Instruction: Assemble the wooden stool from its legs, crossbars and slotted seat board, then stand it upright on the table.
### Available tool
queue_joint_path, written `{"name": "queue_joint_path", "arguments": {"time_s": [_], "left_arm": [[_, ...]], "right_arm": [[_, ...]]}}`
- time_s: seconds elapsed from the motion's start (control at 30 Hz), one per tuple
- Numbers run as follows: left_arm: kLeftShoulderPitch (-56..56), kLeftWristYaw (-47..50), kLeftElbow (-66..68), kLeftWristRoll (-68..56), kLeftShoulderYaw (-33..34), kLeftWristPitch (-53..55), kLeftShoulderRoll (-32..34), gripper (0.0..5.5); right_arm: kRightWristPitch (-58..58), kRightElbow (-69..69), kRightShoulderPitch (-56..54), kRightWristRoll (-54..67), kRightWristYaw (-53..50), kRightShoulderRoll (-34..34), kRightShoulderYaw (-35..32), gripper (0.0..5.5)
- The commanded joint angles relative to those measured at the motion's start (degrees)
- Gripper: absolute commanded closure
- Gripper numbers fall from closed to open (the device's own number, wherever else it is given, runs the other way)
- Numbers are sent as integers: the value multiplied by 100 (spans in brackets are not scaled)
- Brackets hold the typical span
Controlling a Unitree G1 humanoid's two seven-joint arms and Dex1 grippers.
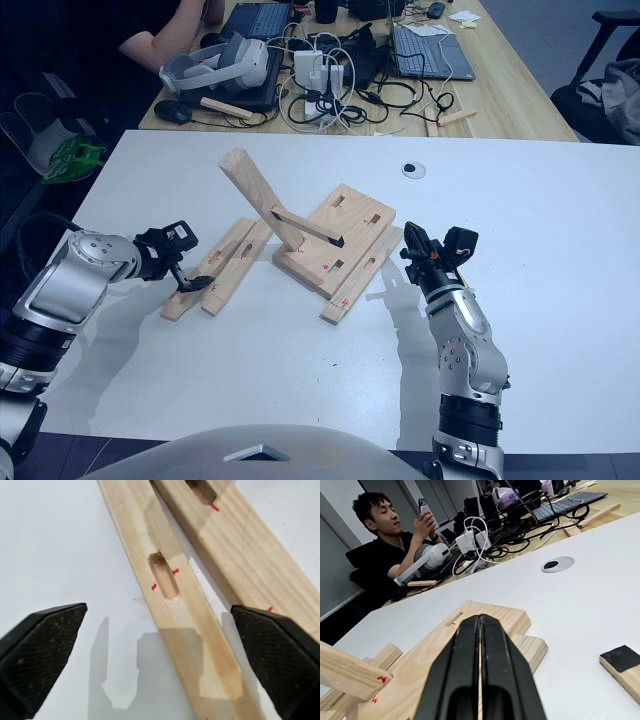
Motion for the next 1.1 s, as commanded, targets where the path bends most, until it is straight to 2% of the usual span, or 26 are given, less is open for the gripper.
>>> {"name": "queue_joint_path", "arguments": {"time_s": [0.03,0.13,0.43,0.53,0.8,0.97,1.1], "left_arm": [[-67,-10,278,61,-200,153,-206,11],[-100,-57,460,42,-260,277,-300,11],[-272,-214,976,-262,-99,614,-475,165],[-281,-108,1026,-291,-41,612,-538,223],[-304,378,1186,-367,258,671,-943,337],[-353,785,1242,-429,593,631,-1221,344],[-456,1248,1179,-546,1157,516,-1458,344]], "right_arm": [[55,-59,-147,27,-58,-25,3,550],[85,-133,-167,35,-97,-7,27,550],[21,-95,-276,-11,-214,84,60,550],[10,-31,-396,27,-324,82,-41,550],[-80,433,-1149,173,-558,92,-337,550],[-147,619,-1350,117,-524,-8,-408,550],[-137,745,-1691,102,-452,-268,-485,550]]}}
